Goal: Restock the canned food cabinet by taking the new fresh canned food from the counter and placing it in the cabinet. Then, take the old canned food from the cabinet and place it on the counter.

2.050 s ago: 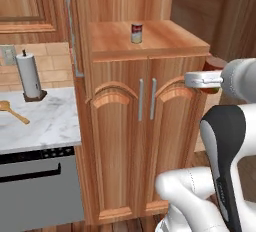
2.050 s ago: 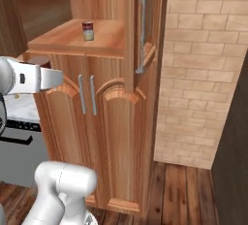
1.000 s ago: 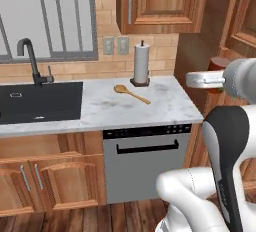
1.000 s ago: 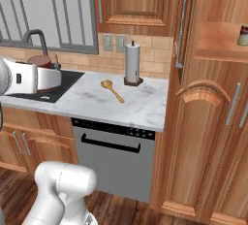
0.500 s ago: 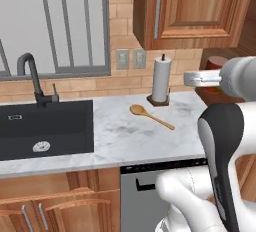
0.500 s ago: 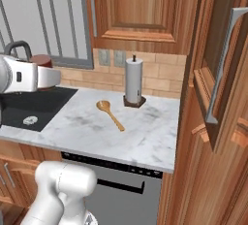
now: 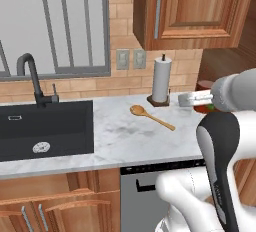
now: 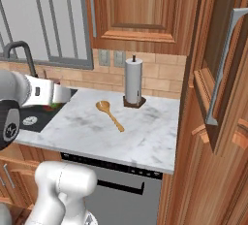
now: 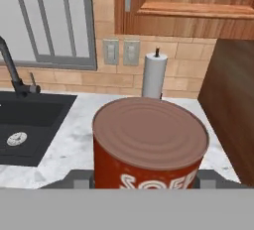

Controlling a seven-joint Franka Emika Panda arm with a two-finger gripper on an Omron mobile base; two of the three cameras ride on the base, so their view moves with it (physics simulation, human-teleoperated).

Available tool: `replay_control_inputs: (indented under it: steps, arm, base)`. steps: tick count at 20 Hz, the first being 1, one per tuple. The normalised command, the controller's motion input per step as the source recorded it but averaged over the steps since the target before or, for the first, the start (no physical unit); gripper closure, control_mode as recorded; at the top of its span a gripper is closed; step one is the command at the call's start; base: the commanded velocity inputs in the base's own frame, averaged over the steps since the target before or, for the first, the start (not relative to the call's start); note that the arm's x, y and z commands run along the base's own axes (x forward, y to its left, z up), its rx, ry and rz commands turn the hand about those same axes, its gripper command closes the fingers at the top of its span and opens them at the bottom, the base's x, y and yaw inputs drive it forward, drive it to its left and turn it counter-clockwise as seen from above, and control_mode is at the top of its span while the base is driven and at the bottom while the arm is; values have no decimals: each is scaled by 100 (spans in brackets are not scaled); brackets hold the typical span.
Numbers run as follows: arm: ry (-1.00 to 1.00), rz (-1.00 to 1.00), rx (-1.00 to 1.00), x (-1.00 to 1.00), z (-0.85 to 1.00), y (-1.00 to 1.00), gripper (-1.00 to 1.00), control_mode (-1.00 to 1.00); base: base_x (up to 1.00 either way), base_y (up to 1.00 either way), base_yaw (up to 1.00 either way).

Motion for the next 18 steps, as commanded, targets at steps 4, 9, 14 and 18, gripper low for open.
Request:
replay_control_inputs:
  steps: [4, 9, 14, 18]
  arm:
    - [38, 22, 0, 87, -85, -1, 100, -100]
    - [15, 18, 0, 99, -62, 0, 100, -100]
    - [2, 14, -4, 83, -62, 4, 100, -100]
    - [0, 14, -5, 50, -93, 26, 100, -100]
  base:
    - [0, 0, 0]
    - [0, 0, 0]
    - [0, 0, 0]
    - [0, 0, 0]
